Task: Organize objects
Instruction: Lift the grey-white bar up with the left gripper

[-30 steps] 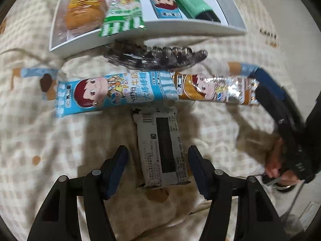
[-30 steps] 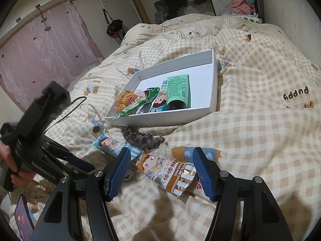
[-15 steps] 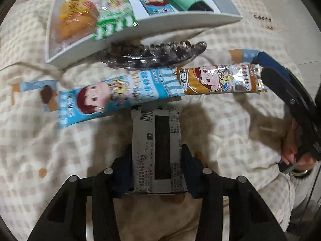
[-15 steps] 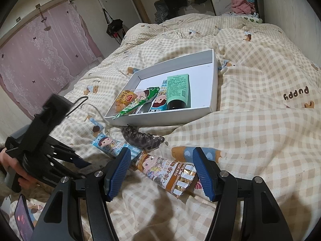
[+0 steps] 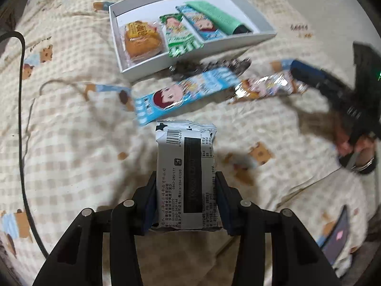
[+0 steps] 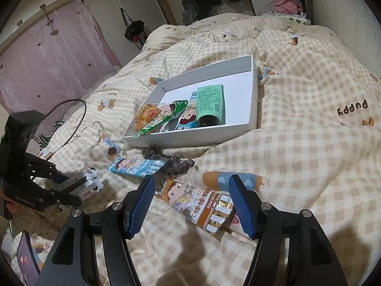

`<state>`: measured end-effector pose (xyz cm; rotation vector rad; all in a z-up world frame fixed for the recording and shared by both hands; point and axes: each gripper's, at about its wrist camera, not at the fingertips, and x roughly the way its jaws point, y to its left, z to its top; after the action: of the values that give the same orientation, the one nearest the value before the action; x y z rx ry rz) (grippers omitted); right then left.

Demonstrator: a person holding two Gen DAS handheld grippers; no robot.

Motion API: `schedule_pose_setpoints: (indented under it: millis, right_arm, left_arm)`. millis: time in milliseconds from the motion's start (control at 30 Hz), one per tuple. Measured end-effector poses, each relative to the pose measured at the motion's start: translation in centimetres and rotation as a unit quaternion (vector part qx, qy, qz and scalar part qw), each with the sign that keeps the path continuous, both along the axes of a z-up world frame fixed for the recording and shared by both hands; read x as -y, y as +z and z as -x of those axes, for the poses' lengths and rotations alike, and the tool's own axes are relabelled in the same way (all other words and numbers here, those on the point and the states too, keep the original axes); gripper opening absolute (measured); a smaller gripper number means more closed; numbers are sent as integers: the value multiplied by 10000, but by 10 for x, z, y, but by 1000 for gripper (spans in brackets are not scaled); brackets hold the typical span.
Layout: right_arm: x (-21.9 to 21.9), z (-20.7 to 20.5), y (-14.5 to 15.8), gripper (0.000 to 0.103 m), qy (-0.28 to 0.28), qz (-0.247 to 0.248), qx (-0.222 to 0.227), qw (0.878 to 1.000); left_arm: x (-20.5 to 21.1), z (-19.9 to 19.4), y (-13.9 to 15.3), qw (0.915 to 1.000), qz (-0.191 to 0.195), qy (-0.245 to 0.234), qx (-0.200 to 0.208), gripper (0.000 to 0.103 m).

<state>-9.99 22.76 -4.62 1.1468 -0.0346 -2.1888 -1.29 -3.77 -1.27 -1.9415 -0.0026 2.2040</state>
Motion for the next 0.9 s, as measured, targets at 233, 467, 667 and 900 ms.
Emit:
schedule_pose_setpoints:
  millis: [233, 467, 667, 900]
  right_arm:
    - [0, 0, 0, 65, -11, -19, 28, 10000]
    - [0, 0, -1, 65, -11, -21, 29, 10000]
    - [0, 0, -1, 65, -13, -20, 28, 10000]
    - [1, 2, -2, 65, -24, -36, 73, 10000]
  left_arm:
    - [-24, 10, -7, 9990, 435, -56, -86, 50]
    - [-27, 13, -11, 9968, 778, -165, -98, 56]
    - [-29, 8, -17, 9944, 975, -288, -279, 49]
    - [-5, -13, 36, 9814, 1417, 141, -1291, 49]
